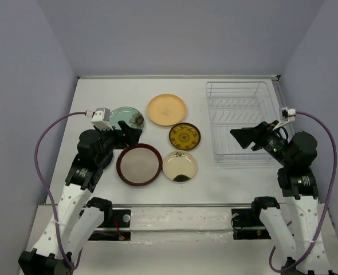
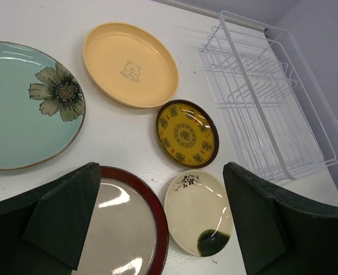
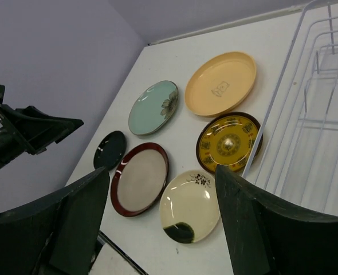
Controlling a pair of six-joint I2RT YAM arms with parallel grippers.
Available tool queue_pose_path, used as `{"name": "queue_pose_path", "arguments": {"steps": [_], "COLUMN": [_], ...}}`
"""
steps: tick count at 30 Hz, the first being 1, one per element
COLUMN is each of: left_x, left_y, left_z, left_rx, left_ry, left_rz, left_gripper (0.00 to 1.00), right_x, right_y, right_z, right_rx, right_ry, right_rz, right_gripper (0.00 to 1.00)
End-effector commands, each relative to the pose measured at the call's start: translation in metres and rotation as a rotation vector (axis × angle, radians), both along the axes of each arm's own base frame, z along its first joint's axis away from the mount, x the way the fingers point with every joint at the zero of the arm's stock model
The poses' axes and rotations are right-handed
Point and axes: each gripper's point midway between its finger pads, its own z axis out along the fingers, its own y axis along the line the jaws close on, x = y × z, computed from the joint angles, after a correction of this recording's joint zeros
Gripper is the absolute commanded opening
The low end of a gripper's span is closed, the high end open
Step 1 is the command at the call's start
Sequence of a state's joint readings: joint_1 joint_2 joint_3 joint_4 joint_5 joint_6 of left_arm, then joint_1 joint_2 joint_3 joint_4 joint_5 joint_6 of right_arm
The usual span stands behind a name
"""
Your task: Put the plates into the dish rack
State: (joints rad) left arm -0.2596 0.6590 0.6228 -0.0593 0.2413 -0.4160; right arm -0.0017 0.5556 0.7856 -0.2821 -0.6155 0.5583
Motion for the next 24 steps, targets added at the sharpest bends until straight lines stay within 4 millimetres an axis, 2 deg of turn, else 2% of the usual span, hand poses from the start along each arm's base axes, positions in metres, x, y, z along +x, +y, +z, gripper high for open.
{"name": "queue_pose_path", "arguments": {"steps": [1,4,5,7,10,11,13,15,16,18,19,20,22,24], "left_x": [0.011,0.015,0.017,0.024,0.033,0.034,0.041,0.048,0.055,0.063,0.069,0.072,0.079,0.083], "left_y": [0.010,0.013,0.016,0.019,0.019,0.018,0.023,0.034,0.049,0.064,0.074,0.089,0.107,0.128], "left_z": [0.046,0.050,0.052,0.046,0.033,0.033,0.026,0.019,0.010,-0.004,-0.017,-0.025,-0.044,-0.051], "left_rx": [-0.010,-0.002,-0.001,0.007,0.014,0.014,0.020,0.025,0.027,0.033,0.042,0.041,0.024,-0.018], "left_ry": [-0.122,-0.128,-0.128,-0.094,-0.034,-0.029,-0.016,-0.001,0.031,0.082,0.125,0.150,0.209,0.232], "left_rz": [0.061,0.088,0.103,0.132,0.148,0.140,0.166,0.204,0.251,0.304,0.336,0.382,0.443,0.516], "left_gripper": [0.99,0.99,0.99,0.99,0.99,0.99,0.99,0.99,0.99,0.94,0.92,0.91,0.86,0.85], "right_x": [-0.002,0.003,0.003,0.008,0.013,0.014,0.020,0.023,0.025,0.027,0.029,0.030,0.031,0.033], "right_y": [0.007,0.013,0.014,0.016,0.018,0.019,0.022,0.025,0.027,0.028,0.028,0.028,0.029,0.032], "right_z": [0.005,-0.002,-0.003,-0.004,-0.005,-0.006,-0.010,-0.014,-0.018,-0.022,-0.023,-0.028,-0.031,-0.034], "right_rx": [0.042,0.076,0.078,0.079,0.089,0.096,0.100,0.113,0.121,0.126,0.126,0.126,0.113,0.108], "right_ry": [-0.029,-0.007,-0.003,0.000,-0.003,0.002,0.010,0.030,0.041,0.044,0.033,0.039,0.033,0.039], "right_rz": [0.051,0.085,0.096,0.111,0.132,0.141,0.168,0.192,0.210,0.218,0.214,0.212,0.216,0.221], "right_gripper": [0.74,0.67,0.55,0.42,0.34,0.24,0.15,0.12,0.11,0.11,0.11,0.14,0.20,0.22]}}
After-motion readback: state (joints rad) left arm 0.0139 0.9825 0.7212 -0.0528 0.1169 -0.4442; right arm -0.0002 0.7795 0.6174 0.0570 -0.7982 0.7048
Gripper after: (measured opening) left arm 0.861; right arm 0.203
